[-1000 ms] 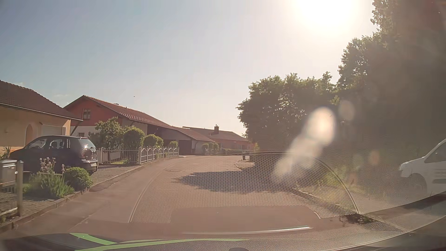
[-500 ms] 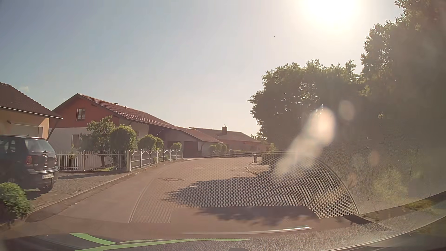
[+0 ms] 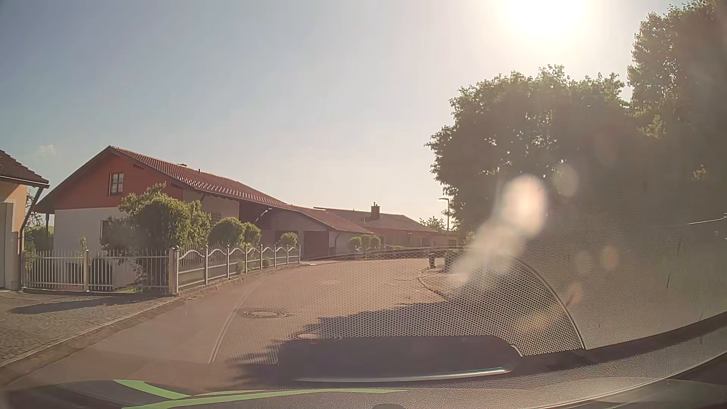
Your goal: Follow the waypoints while adhering to traffic rules and regulations
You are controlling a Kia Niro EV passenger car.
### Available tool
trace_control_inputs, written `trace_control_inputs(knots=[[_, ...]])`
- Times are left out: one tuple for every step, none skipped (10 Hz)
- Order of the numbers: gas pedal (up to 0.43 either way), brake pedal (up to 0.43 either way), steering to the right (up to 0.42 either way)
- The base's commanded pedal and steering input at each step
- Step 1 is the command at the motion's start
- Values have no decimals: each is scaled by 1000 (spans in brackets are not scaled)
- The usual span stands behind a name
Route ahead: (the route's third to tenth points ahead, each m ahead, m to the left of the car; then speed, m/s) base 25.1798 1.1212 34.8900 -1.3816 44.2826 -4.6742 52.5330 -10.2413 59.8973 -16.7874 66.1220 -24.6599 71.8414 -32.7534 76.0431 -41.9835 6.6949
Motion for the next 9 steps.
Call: trace_control_inputs(knots=[[67, 0, -18], [67, 0, -17], [67, 0, -11], [79, 0, -3], [79, 0, 3], [79, 0, 1], [87, 0, 0], [110, 0, 2], [110, 0, 3]])
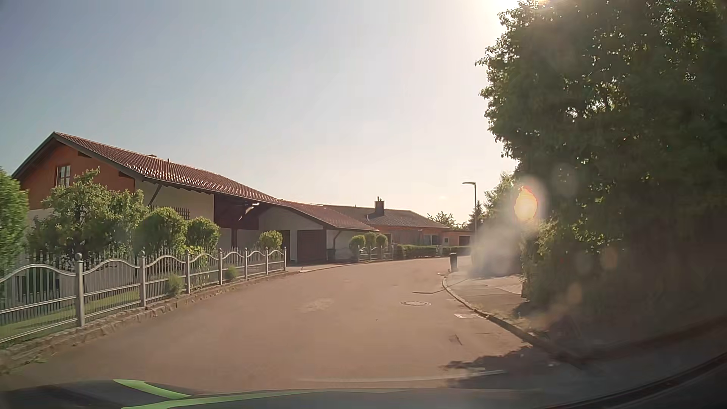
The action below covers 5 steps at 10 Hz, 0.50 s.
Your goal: Follow the waypoints while adhering to traffic rules and regulations
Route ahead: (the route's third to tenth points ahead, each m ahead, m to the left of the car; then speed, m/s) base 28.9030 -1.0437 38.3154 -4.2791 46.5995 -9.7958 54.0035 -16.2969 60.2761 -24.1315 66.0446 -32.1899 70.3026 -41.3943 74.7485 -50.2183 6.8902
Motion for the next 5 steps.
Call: trace_control_inputs(knots=[[110, 0, 3], [150, 0, 3], [150, 0, 5], [150, 0, 12], [150, 0, 16]])
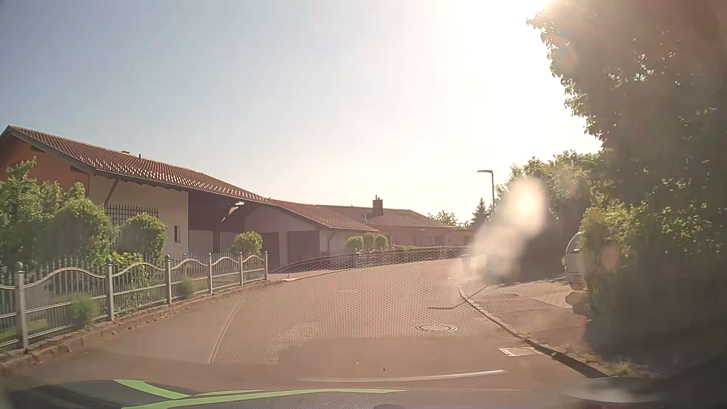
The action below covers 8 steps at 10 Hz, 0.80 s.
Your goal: Follow the waypoints while adhering to traffic rules and regulations
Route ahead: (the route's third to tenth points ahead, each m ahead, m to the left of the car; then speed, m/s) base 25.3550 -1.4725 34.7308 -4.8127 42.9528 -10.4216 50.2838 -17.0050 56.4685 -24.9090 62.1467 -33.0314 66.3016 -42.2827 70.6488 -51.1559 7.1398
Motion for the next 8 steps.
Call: trace_control_inputs(knots=[[150, 0, 15], [150, 0, 15], [150, 0, 15], [150, 0, 17], [150, 0, 19], [150, 0, 19], [150, 0, 19], [150, 0, 21]])
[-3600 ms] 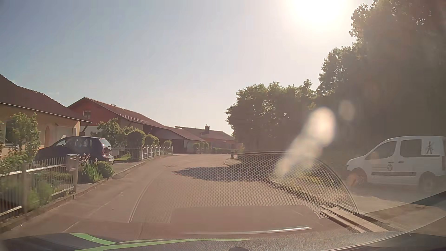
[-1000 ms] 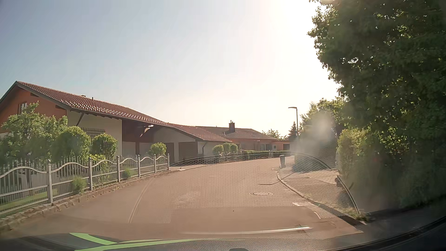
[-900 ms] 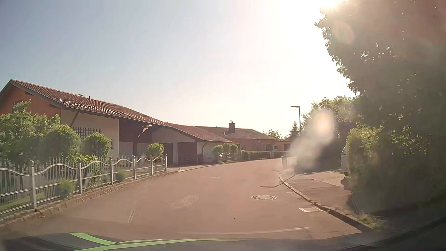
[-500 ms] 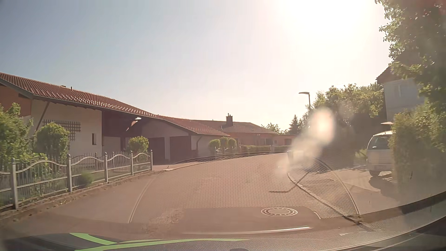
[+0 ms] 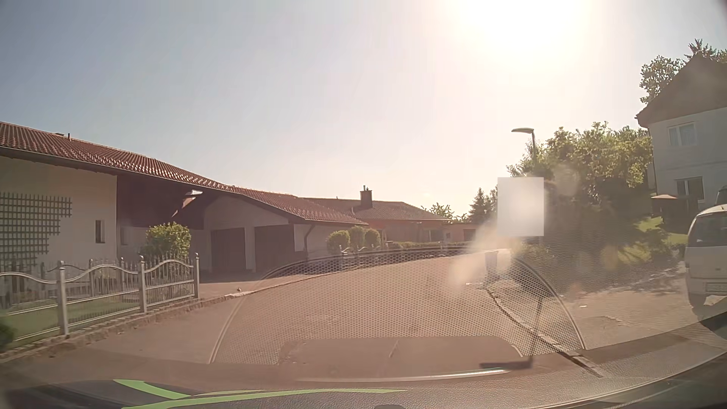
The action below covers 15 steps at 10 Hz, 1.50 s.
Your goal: Follow the waypoints while adhering to traffic rules and regulations
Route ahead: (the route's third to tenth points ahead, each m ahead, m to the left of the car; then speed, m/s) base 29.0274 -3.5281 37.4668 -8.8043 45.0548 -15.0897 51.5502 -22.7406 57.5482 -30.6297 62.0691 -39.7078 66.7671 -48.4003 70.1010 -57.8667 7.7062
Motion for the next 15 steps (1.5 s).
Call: trace_control_inputs(knots=[[150, 0, 27], [138, 0, 37], [138, 0, 45], [110, 0, 48], [110, 0, 49], [110, 0, 51], [110, 0, 54], [98, 0, 58], [98, 0, 61], [98, 0, 63], [87, 0, 66], [87, 0, 70], [87, 0, 73], [87, 0, 74], [87, 0, 74]])
